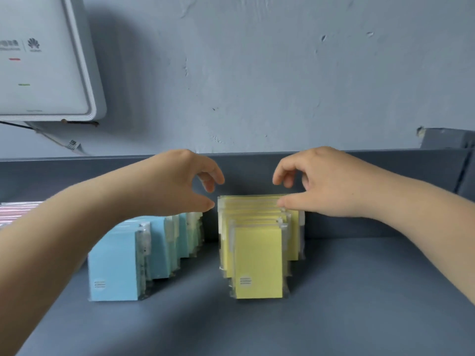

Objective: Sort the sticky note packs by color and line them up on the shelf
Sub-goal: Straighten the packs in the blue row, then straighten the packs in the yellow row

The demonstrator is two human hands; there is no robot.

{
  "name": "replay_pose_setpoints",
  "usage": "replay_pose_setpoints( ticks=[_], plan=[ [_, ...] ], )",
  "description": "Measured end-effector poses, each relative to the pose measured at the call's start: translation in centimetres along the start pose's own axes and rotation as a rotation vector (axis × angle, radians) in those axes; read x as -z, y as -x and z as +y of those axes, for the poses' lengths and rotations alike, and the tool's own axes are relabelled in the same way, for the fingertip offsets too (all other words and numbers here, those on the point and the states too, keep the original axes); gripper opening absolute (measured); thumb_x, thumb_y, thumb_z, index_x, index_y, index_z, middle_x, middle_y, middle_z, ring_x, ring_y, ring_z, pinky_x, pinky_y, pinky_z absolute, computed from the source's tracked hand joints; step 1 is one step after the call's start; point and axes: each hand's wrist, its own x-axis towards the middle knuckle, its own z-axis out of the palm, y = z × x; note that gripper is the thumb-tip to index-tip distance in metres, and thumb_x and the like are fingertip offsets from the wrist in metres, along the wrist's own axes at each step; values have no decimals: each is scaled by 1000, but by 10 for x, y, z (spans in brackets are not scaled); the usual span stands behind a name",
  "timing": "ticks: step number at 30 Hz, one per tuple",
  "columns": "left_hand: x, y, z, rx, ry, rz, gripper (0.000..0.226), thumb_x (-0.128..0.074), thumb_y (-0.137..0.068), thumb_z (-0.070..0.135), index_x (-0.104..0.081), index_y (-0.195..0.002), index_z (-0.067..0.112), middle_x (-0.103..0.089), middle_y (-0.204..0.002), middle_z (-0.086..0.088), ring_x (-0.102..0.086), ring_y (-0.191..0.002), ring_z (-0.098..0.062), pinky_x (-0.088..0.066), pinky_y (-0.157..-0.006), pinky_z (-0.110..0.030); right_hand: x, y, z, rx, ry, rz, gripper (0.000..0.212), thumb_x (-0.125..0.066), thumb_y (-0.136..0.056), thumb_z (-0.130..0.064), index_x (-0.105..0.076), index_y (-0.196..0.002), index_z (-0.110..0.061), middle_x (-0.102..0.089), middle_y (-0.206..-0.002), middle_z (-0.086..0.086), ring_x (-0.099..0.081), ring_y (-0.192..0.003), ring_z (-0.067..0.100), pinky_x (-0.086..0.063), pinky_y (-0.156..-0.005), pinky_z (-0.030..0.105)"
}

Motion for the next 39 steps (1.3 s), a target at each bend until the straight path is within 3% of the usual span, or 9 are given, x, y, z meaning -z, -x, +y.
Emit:
replay_pose_setpoints(
  ticks=[4,7,14,20,25,28,32,35,39],
  plan=[
    [-6,-12,8,52,-63,-87,38,-65,-74,13,-53,-100,38,-57,-97,28,-48,-53,14,-36,-51,-4,4,2,21,-21,50,-83,27,-66,-79,-30,-56,-103,-32,-54,-94,-15,-44,-59,-1,-33,-53,15],
    [-11,-14,11,82,-74,-111,39,-69,-72,13,-55,-102,35,-59,-99,23,-47,-51,17,-35,-49,-4,6,4,24,-25,72,-94,34,-73,-73,-36,-53,-101,-32,-57,-89,-13,-46,-61,-1,-38,-55,18],
    [-20,-9,14,115,-206,-45,39,-75,-68,45,-58,-102,41,-56,-100,26,-50,-71,6,-45,-67,-24,-17,3,17,-9,228,-9,33,-71,-72,-38,-52,-98,-30,-58,-93,-12,-55,-89,15,-44,-63,27],
    [-23,-8,17,123,-276,13,41,-73,-70,49,-59,-108,38,-54,-100,23,-49,-83,-5,-37,-67,-23,-24,2,15,-38,185,34,23,-64,-72,-26,-52,-91,-28,-62,-92,-11,-57,-87,16,-49,-68,29],
    [-23,-7,20,86,-272,34,30,-70,-75,41,-61,-103,37,-58,-92,20,-46,-67,3,-35,-56,-15,-27,1,12,-32,206,90,18,-62,-76,-27,-50,-89,-29,-62,-91,-10,-57,-88,18,-47,-66,29],
    [-21,-5,21,66,-305,17,27,-68,-77,40,-60,-103,38,-58,-91,20,-47,-67,2,-34,-57,-13,-26,1,13,-37,213,76,19,-65,-76,-30,-49,-87,-29,-61,-89,-11,-57,-87,17,-49,-68,31],
    [-10,-3,17,71,-209,-15,22,-72,-75,37,-61,-94,38,-62,-86,21,-50,-64,5,-38,-57,-18,-5,6,14,-16,108,55,24,-71,-75,-29,-47,-81,-32,-61,-84,-13,-53,-71,2,-45,-62,24],
    [-1,1,16,56,-63,-100,26,-78,-69,36,-62,-89,37,-65,-80,20,-50,-57,10,-35,-52,-12,8,12,6,-6,-36,-25,27,-78,-69,-31,-53,-78,-30,-64,-78,-13,-56,-63,-3,-46,-59,20],
    [-4,3,20,38,-55,-181,37,-78,-68,40,-59,-100,40,-66,-85,22,-51,-59,9,-35,-52,-8,-2,16,-2,1,-21,-159,31,-77,-70,-36,-55,-93,-33,-67,-81,-15,-57,-65,-6,-51,-66,23]
  ],
)
